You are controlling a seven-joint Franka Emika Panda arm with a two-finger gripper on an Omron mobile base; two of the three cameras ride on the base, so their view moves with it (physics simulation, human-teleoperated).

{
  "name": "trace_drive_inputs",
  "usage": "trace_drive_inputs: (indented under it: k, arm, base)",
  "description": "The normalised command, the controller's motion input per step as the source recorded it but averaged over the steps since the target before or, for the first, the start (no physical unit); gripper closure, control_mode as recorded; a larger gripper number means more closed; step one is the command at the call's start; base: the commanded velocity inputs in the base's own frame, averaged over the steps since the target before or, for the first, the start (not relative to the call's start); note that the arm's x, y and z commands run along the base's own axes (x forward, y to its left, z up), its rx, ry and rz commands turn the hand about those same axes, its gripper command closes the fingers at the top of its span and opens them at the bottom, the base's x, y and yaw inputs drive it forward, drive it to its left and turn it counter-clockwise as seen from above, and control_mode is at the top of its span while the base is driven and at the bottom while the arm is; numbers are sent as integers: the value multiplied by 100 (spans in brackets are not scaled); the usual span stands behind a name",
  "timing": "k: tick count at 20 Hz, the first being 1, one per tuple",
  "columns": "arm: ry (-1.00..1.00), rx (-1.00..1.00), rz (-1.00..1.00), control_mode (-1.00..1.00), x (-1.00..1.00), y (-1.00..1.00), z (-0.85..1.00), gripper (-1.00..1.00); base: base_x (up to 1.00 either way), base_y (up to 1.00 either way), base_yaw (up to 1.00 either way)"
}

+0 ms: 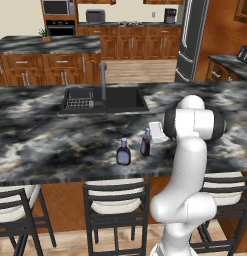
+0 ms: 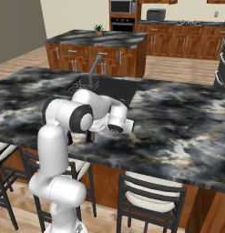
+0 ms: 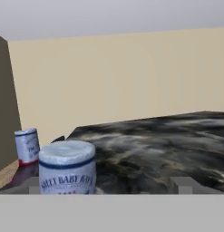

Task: The dining table condiment station is running low on condiment bottle. Refill the condiment station by opening the cabinet and taking the condiment bottle from the cabinet and placing it on the dining table.

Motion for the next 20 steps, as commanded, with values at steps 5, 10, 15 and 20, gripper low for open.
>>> trace_drive_inputs:
  k: [5,10,15,20]
  arm:
    - [-13,0,0,-100,-14,0,0,-100]
    - [-15,0,0,-100,-10,0,0,-100]
    - [-9,0,0,-100,-8,0,8,-100]
    - [-5,2,0,-100,-1,0,19,-100]
  base:
    - [0,0,0]
    - [0,0,0]
    - [0,0,0]
    - [0,0,0]
